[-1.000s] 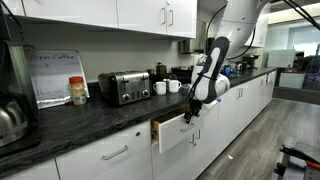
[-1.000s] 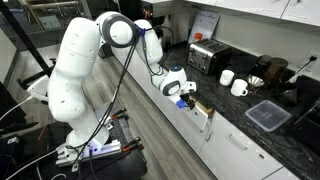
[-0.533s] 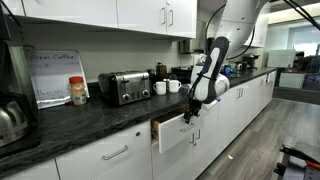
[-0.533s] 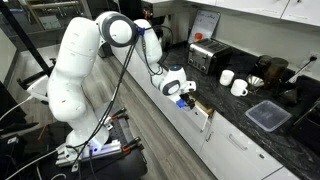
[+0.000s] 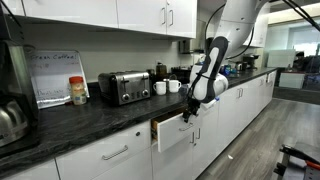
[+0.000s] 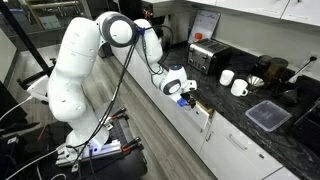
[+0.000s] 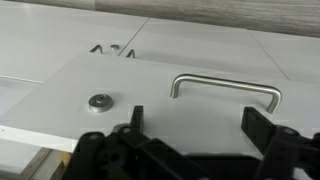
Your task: Close the open drawer.
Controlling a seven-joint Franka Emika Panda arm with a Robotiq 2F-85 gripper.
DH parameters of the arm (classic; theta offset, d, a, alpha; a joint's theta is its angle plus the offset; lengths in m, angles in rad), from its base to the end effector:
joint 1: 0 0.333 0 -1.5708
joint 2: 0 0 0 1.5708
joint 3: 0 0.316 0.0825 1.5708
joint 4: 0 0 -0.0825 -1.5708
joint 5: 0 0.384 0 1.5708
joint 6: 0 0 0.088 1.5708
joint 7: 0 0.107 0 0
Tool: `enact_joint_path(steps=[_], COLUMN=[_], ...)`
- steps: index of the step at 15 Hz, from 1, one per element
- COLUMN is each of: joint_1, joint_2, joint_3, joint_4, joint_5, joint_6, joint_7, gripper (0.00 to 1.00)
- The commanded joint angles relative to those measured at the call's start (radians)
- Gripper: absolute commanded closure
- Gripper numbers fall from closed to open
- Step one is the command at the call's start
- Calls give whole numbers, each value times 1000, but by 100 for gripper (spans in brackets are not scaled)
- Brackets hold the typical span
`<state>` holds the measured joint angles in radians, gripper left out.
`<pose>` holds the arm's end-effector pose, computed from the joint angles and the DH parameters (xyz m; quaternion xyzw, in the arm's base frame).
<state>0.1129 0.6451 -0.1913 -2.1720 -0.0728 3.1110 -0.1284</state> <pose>0.5722 -0.0408 0.1269 0.9830 0.0876 0.1425 0.0754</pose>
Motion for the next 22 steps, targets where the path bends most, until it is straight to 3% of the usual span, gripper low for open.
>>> enact_joint_path(steps=[1, 22], joint_1=[4, 6], joint_2=[37, 72], joint_3=[-9, -12], joint_4=[55, 116], joint_5=[-33, -38], joint_6=[20, 18], joint_7=[20, 17], gripper=[0, 0])
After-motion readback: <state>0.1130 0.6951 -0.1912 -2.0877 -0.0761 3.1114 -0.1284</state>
